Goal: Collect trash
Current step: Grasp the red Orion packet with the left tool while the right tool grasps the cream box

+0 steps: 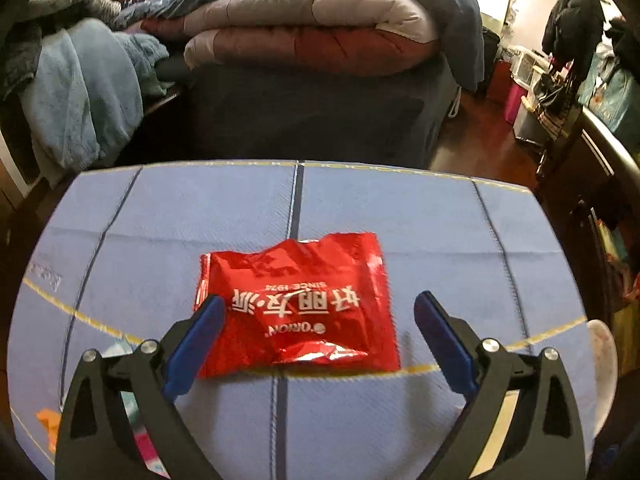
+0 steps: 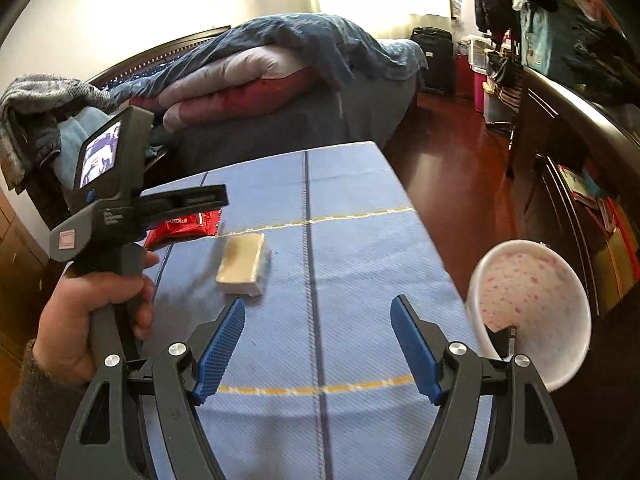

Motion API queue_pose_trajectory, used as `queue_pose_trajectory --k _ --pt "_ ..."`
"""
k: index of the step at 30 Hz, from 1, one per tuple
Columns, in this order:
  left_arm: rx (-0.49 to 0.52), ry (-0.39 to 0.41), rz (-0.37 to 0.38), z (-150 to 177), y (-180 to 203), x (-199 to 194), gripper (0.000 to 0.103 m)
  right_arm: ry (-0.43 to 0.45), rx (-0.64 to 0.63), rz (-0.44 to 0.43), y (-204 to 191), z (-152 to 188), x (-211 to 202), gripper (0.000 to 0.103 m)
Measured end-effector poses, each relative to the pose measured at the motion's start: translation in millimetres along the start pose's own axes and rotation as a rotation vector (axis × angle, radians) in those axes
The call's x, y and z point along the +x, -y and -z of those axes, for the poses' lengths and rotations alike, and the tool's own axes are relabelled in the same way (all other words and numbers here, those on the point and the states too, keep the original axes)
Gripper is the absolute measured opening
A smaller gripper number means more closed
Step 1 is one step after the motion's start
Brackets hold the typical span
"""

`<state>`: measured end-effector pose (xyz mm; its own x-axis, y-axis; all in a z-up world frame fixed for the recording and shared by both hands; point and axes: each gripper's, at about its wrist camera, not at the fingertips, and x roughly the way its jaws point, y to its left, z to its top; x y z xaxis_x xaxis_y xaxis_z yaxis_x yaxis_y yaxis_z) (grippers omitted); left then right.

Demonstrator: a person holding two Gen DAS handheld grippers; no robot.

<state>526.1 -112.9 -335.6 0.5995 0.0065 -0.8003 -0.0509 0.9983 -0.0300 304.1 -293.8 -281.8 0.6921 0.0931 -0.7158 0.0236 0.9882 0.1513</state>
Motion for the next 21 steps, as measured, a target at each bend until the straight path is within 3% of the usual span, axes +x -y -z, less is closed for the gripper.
queue_pose_trajectory --k 12,15,18,20,21 --pt "0.058 -0.004 -0.061 -4 1 17 0.093 -0.047 -0.012 0.001 -23 -16 38 0.075" --pt "0.065 0.005 -0.053 -4 1 16 0.083 -0.051 -0.004 -0.001 -23 -16 41 0.075" --pt "0.071 0.019 -0.049 -6 -1 14 0.063 -0.05 -0.01 0.001 -27 -17 43 0.075" --pt "0.066 0.029 -0.047 -8 -5 13 0.042 -0.049 -0.015 0.004 -29 -18 45 0.075" --pt "0.06 0.03 -0.038 -8 -6 13 0.039 -0.048 -0.016 0.003 -30 -18 46 0.075"
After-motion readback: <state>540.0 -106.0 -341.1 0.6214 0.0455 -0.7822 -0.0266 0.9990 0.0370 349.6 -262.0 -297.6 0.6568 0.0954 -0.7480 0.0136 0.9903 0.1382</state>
